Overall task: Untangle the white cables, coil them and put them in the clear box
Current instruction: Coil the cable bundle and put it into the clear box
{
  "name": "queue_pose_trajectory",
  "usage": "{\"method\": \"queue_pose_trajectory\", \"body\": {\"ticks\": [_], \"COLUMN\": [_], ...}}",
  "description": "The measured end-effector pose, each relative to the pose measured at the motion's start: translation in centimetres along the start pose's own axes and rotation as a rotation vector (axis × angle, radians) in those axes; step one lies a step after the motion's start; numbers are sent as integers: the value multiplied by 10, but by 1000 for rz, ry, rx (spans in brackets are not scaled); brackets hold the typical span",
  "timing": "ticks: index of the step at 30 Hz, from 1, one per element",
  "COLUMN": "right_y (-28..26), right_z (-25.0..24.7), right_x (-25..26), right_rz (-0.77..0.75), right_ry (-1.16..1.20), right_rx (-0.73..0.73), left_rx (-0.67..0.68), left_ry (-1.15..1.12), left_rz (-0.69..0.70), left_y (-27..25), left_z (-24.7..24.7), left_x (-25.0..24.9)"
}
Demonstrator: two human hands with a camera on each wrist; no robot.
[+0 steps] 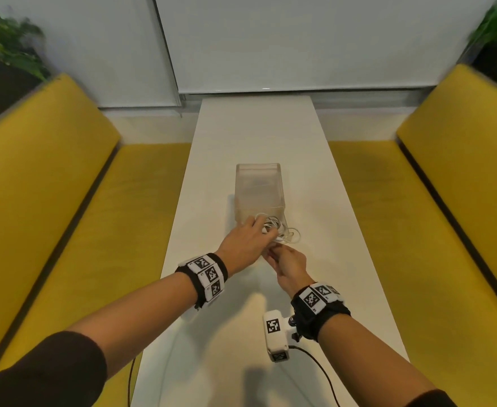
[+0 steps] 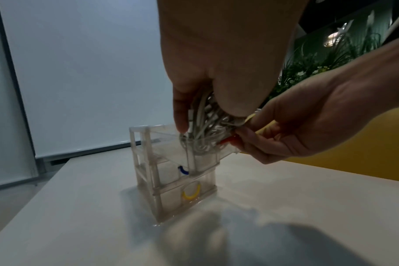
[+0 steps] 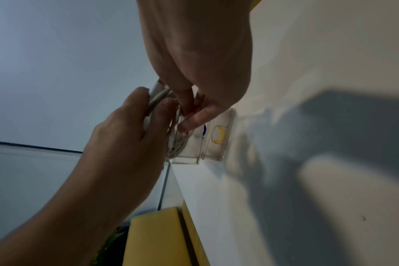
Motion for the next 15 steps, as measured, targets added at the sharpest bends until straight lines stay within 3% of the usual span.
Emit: {"method": "queue_pose_trajectory", "body": {"ticks": [7, 13, 15], "right_y": [-1, -1, -1], "right_z": [3, -3, 0], "right_x": [-5, -4, -4], "right_rz": [-2, 1, -10], "right_ry": [-22, -86, -55], "right_rx": [-6, -47, -31], "left_rx": [64, 129, 285], "left_ry": [-55, -65, -118], "left_rz": [-196, -78, -30], "left_y": [22, 10, 9], "left_z": [-7, 3, 4], "left_x": [1, -2, 4]}}
Point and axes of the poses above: each hand's wrist, its own y-axis towards the middle knuckle, its own z-axis out of the palm, x = y × z, the point moved 8 cm from there along y, towards the middle knuckle, and after that the axes turned 14 degrees about x, right-handed, at the moved point
